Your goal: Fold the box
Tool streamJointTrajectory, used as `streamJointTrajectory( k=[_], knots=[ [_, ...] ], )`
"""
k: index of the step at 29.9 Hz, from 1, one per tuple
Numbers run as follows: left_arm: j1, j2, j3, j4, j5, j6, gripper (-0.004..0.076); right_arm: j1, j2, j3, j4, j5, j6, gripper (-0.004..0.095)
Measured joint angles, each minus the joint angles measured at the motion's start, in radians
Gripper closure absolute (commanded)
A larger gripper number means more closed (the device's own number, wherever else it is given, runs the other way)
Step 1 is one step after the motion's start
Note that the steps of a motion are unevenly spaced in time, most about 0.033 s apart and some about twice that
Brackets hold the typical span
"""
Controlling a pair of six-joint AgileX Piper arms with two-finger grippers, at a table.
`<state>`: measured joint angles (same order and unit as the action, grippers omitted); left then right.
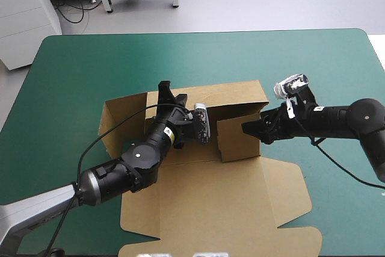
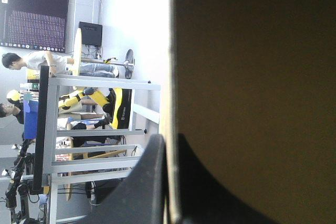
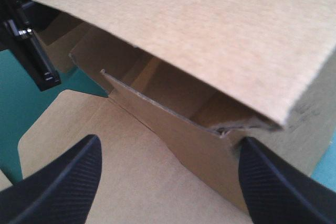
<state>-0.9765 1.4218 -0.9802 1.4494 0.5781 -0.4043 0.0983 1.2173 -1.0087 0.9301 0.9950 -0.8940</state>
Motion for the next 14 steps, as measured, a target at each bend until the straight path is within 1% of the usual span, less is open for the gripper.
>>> streamJointTrajectory(
  k=[8, 12, 14],
  knots=[
    [0.000, 0.000, 0.000, 0.000, -0.001, 0.000, 0.0756, 0.129, 0.000, 0.000, 0.042, 0.013, -0.017, 0.0241],
    [0.000, 0.000, 0.000, 0.000, -0.001, 0.000, 0.0756, 0.147, -0.002, 0.000, 0.043, 0.013, -0.017, 0.0242],
    [0.000, 0.000, 0.000, 0.000, -0.001, 0.000, 0.0756, 0.147, -0.004, -0.004, 0.043, 0.013, -0.016, 0.0267]
  ],
)
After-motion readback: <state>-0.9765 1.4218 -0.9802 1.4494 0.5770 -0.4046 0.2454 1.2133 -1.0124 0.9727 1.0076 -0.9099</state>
